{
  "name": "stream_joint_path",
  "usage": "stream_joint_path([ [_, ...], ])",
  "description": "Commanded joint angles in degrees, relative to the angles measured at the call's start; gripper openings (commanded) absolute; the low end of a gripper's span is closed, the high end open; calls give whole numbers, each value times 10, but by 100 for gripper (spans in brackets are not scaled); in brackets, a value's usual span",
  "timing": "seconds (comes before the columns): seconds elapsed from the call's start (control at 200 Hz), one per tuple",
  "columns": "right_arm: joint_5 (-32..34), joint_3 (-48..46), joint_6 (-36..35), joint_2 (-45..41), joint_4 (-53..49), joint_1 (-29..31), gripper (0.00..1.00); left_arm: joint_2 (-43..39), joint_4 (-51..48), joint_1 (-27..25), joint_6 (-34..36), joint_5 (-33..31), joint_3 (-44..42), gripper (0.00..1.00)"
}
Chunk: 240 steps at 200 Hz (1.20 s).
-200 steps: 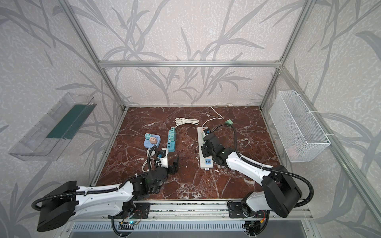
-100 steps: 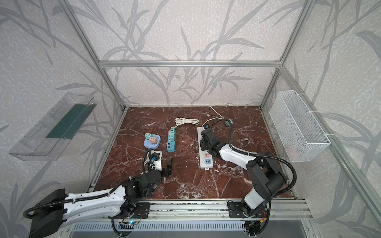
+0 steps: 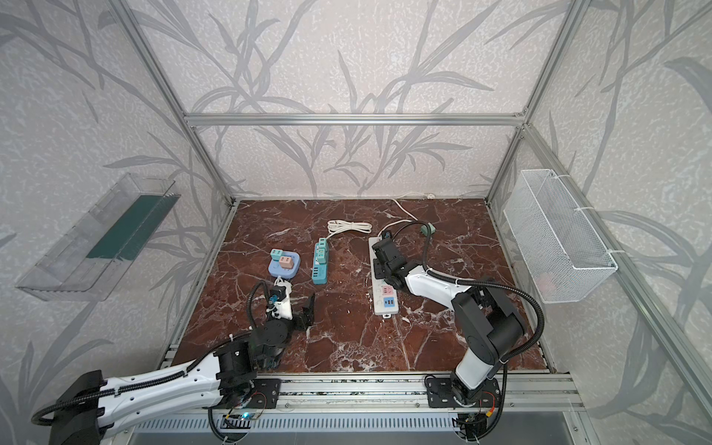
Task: Insert the plug
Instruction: 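Lower the teal adapter into the socket beside the green adapter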
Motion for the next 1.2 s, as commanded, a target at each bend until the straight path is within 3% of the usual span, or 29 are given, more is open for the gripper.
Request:
stream_joint_path([
  [0.0, 3, 14, 20, 9, -32, -2, 0, -7, -6, 3, -4, -14, -11, 78],
  [0.19, -23, 16, 42, 21, -41, 0, 0, -7, -9, 2, -4, -9, -10, 78],
  [0.725, 11, 2, 50, 47, -15, 10, 0, -24, -11, 3, -6, -12, -14, 78],
  [1.195, 57, 3, 95, 85, -104, 27, 0, -35, -9, 3, -9, -7, -19, 78],
])
